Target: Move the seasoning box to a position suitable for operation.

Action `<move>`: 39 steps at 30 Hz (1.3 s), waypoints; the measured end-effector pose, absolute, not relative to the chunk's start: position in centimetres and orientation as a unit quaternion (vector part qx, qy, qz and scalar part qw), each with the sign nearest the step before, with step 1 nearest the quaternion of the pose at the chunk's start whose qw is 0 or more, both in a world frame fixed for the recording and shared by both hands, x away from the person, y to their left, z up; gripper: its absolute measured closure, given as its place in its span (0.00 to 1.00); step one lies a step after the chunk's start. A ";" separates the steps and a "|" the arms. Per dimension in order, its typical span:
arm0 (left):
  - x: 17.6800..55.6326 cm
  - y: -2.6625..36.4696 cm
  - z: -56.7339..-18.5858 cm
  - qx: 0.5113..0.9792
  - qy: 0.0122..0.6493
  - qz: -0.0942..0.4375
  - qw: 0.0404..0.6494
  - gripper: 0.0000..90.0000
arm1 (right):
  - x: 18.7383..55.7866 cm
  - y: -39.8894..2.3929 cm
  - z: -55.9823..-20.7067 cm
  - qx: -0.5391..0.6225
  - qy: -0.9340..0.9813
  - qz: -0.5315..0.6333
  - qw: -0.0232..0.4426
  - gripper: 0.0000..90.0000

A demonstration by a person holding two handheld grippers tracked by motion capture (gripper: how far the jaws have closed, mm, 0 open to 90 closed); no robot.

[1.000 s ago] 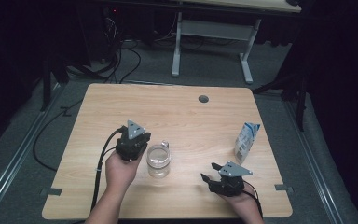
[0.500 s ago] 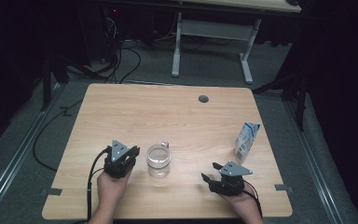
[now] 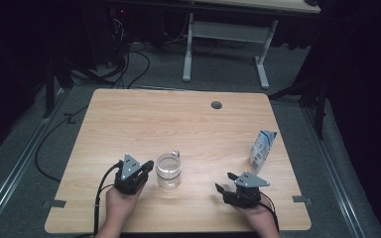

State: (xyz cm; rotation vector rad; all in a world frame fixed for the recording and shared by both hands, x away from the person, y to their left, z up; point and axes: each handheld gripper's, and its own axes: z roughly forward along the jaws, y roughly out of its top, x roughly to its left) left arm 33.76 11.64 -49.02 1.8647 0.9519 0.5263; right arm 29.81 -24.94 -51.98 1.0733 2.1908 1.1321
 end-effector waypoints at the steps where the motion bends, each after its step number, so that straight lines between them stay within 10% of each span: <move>1: 33.7 11.5 -49.0 0.761 0.388 0.216 0.474 0.98 | 29.8 -24.9 -51.9 0.388 0.792 0.413 0.224 0.42; 39: 31.1 8.9 -49.1 0.785 0.318 0.190 0.496 1.00 | 29.6 -24.7 -51.4 0.380 0.796 0.414 0.225 0.41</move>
